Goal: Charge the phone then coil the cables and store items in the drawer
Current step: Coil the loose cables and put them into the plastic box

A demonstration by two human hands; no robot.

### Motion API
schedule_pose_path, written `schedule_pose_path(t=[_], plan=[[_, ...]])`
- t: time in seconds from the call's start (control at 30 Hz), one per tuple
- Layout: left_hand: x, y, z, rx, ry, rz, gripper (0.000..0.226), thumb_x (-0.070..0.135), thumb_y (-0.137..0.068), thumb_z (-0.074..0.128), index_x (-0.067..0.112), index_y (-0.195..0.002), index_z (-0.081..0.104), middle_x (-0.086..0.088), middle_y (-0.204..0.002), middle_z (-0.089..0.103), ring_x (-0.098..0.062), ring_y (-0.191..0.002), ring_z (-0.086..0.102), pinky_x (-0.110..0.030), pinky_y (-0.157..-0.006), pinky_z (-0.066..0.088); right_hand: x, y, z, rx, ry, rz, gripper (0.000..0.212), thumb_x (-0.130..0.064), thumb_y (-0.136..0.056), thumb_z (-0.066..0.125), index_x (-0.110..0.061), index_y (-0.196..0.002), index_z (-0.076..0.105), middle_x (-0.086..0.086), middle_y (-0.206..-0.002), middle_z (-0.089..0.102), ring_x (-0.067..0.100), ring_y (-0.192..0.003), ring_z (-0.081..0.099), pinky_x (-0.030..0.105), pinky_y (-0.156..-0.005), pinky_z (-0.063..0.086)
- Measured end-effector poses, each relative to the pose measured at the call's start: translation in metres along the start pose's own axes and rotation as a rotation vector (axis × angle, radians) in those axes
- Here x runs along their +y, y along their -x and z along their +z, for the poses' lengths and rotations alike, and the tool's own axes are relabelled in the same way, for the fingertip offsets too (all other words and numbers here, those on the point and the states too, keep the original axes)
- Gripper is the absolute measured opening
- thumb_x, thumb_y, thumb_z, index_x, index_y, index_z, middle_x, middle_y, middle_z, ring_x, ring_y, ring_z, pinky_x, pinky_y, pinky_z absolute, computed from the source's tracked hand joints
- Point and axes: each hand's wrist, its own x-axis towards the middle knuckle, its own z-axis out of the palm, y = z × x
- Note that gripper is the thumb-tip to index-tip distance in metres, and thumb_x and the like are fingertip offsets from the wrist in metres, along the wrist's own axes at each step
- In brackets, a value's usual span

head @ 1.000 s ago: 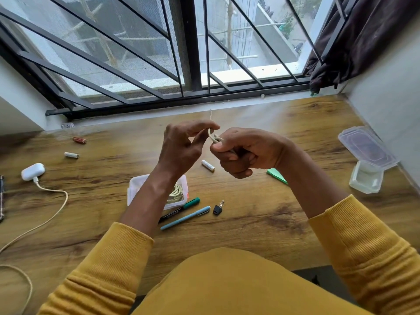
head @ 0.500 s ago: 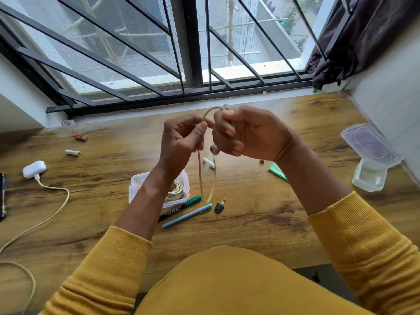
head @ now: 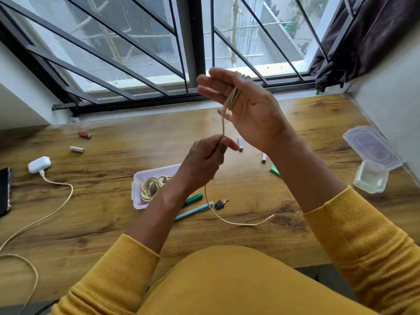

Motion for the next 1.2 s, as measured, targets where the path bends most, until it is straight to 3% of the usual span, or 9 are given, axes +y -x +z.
schedule_pose_path(t=[0.13,0.23,0.3,0.37,0.57,0.8,1.0,1.1,1.2], plan=[[0.011,0.002,0.002,-0.084,-0.117,0.053,0.029,0.032,-0.114,0.047,0.029,-0.108,0.075,0.0,-0.066,0.06,-0.023,-0.062,0.057,-0.039,-0.062,0.049,0.0,-0.006,0.001,0.048,0.076,-0.03,0.042,-0.025,-0.116,0.024,-0.007,-0.148,0.044,0.012,-0.148,0.062,0.025,-0.137,0.06,0.047,-0.111,0.033],[0.018,-0.002,-0.007,-0.078,-0.156,0.102,0.028,0.036,-0.111,0.05,0.029,-0.104,0.077,0.009,-0.068,0.063,-0.014,-0.064,0.059,-0.039,-0.062,0.049,0.004,-0.005,-0.005,0.126,0.319,-0.037,0.039,-0.018,-0.116,0.029,-0.002,-0.147,0.045,0.016,-0.13,0.072,0.031,-0.116,0.072,0.028,-0.095,0.052],[0.02,-0.005,-0.015,-0.017,-0.154,0.104,0.026,0.032,-0.109,0.058,0.022,-0.098,0.079,0.009,-0.059,0.056,-0.009,-0.055,0.054,-0.023,-0.054,0.04,0.009,-0.001,-0.01,0.139,0.426,-0.029,0.036,-0.017,-0.115,0.032,-0.001,-0.143,0.048,0.017,-0.11,0.075,0.033,-0.094,0.072,0.031,-0.089,0.056],[0.021,-0.007,-0.025,0.067,-0.163,0.114,0.024,0.026,-0.106,0.064,0.017,-0.092,0.08,0.012,-0.051,0.044,-0.007,-0.047,0.042,-0.018,-0.05,0.03,0.014,0.001,-0.014,0.153,0.5,-0.003,0.034,-0.013,-0.115,0.033,0.003,-0.139,0.052,0.016,-0.092,0.071,0.026,-0.078,0.068,0.034,-0.077,0.056],[0.015,-0.014,-0.048,0.188,-0.138,0.156,0.024,0.036,-0.098,0.07,0.019,-0.084,0.08,0.009,-0.053,0.049,-0.008,-0.049,0.037,-0.028,-0.054,0.029,0.023,0.008,-0.013,0.115,0.647,0.099,0.043,-0.02,-0.115,0.035,0.001,-0.1,0.069,0.018,-0.063,0.052,0.025,-0.053,0.044,0.031,-0.048,0.036],[0.012,-0.017,-0.061,0.2,0.03,0.155,0.014,0.021,-0.092,0.069,0.011,-0.086,0.077,0.011,-0.058,0.051,-0.013,-0.056,0.04,-0.029,-0.059,0.031,0.018,0.014,-0.005,-0.221,0.593,0.422,0.087,-0.063,-0.109,0.013,0.003,-0.087,0.066,-0.001,-0.051,0.032,0.016,-0.046,0.023,0.032,-0.05,0.024],[0.01,-0.014,-0.07,0.194,0.102,0.16,0.015,0.021,-0.09,0.07,0.007,-0.089,0.073,-0.006,-0.063,0.053,-0.019,-0.059,0.044,-0.032,-0.056,0.035,0.021,0.018,-0.001,-0.462,0.474,0.587,0.051,-0.039,-0.11,0.047,-0.013,-0.067,0.055,-0.002,-0.049,0.033,0.013,-0.042,0.025,0.029,-0.047,0.021],[0.003,-0.01,-0.07,0.236,0.117,0.1,0.023,0.03,-0.09,0.069,0.009,-0.083,0.071,-0.004,-0.062,0.052,-0.013,-0.057,0.041,-0.026,-0.054,0.033,0.02,0.018,0.001,-0.528,0.29,0.583,0.043,-0.031,-0.108,0.043,-0.013,-0.07,0.049,-0.004,-0.048,0.031,0.014,-0.042,0.023,0.035,-0.05,0.02],[-0.004,-0.005,-0.063,0.306,0.149,0.063,0.033,0.041,-0.099,0.062,0.019,-0.075,0.07,0.003,-0.06,0.051,-0.014,-0.056,0.039,-0.03,-0.054,0.031,0.019,0.016,0.006,-0.54,0.146,0.489,0.037,-0.034,-0.108,0.035,-0.013,-0.079,0.045,-0.003,-0.053,0.04,0.015,-0.046,0.034,0.052,-0.075,0.045]])
